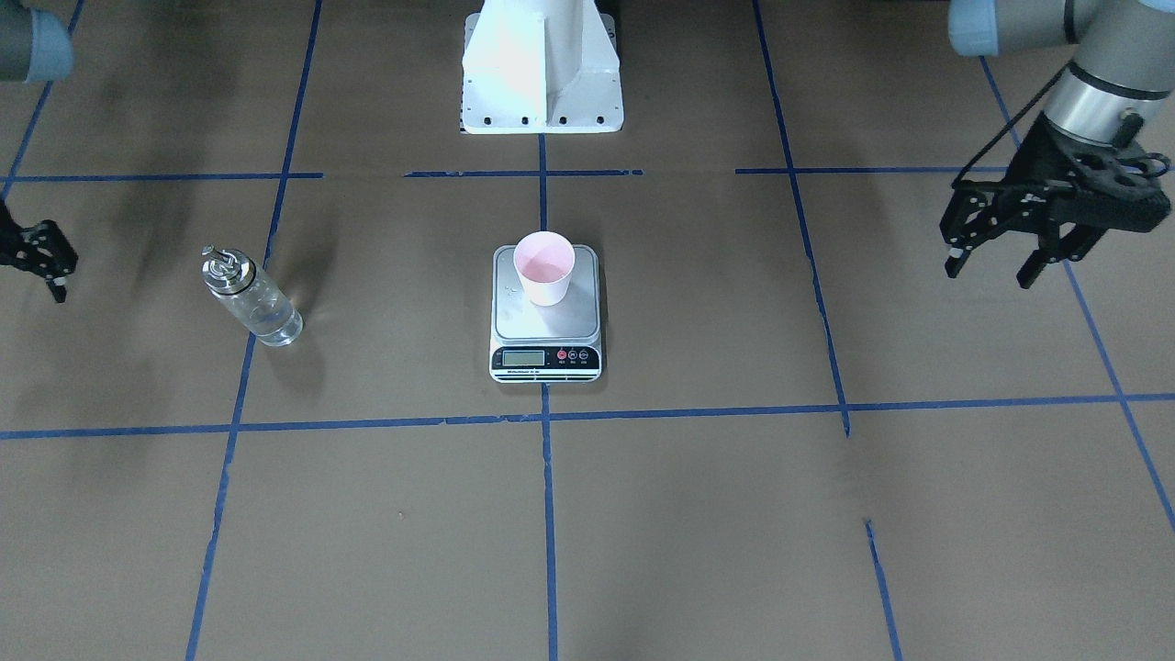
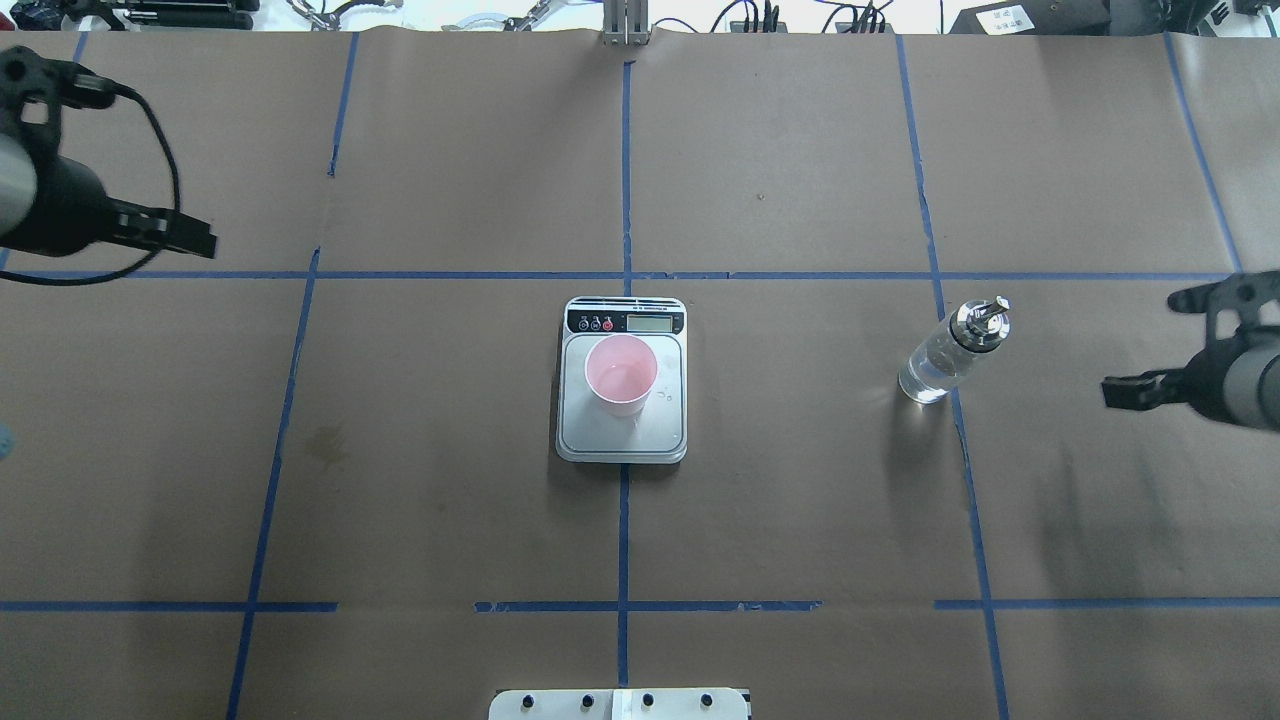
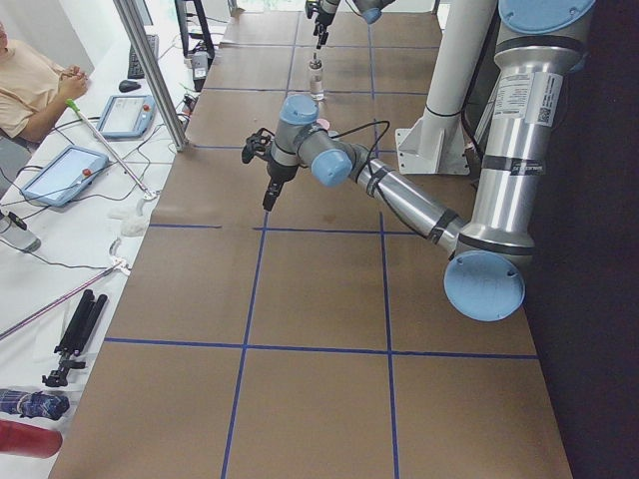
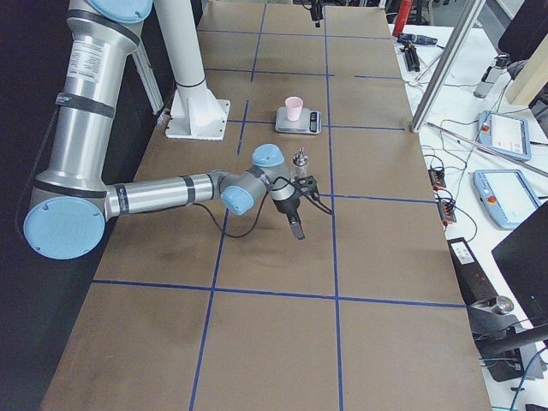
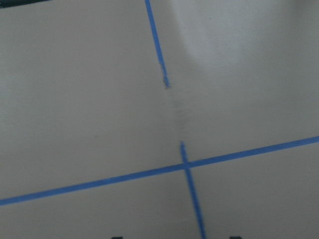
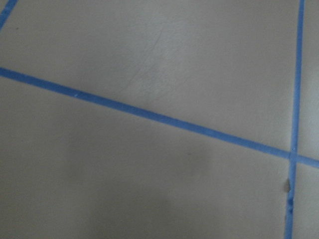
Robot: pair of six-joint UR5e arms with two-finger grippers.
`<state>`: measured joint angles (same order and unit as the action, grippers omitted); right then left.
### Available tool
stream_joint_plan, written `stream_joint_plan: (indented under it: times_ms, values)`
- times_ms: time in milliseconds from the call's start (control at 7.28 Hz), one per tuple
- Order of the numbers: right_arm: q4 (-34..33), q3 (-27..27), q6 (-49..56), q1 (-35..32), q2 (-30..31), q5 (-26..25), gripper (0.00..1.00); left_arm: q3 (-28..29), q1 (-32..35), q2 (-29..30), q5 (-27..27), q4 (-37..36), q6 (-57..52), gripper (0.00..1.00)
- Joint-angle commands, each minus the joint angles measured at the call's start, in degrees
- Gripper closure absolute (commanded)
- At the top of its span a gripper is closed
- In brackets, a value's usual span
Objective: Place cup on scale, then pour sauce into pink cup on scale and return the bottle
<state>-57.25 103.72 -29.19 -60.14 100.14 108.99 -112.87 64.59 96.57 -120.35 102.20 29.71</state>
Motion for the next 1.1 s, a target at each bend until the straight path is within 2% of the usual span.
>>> stream_joint_plan:
  times_ms: [0,137,412,549,687,824,961]
  values:
    - [-4.42,-12.61,12.36,-15.04,-10.87,14.43,0.0,9.64,10.6,0.46,-10.21,0.19,-18.2,0.16]
    - [-11.06,-14.92,19.63,-19.71,-14.58,18.93,0.0,13.86,13.25,1.16,-11.47,0.28,-23.85,0.01]
    - [-32.13,-14.95,34.65,-25.01,-22.84,21.17,0.0,20.38,17.75,3.8,-11.4,1.07,-32.65,0.01]
    - [-35.79,-14.95,38.99,-26.34,-23.32,21.61,0.0,22.41,20.46,4.07,-11.39,0.55,-35.04,0.01]
    - [-36.79,-15.03,39.21,-27.83,-22.19,26.14,0.0,22.95,23.62,4.16,-11.48,-1.63,-35.76,0.01]
    - [-39.49,-14.25,39.21,-28.97,-21.57,28.71,0.0,22.96,24.17,5.11,-13.92,-10.96,-35.68,0.0]
    - [-39.78,-14.16,39.21,-28.9,-21.21,28.13,0.0,22.43,24.61,5.04,-16.29,-16.28,-35.77,0.0]
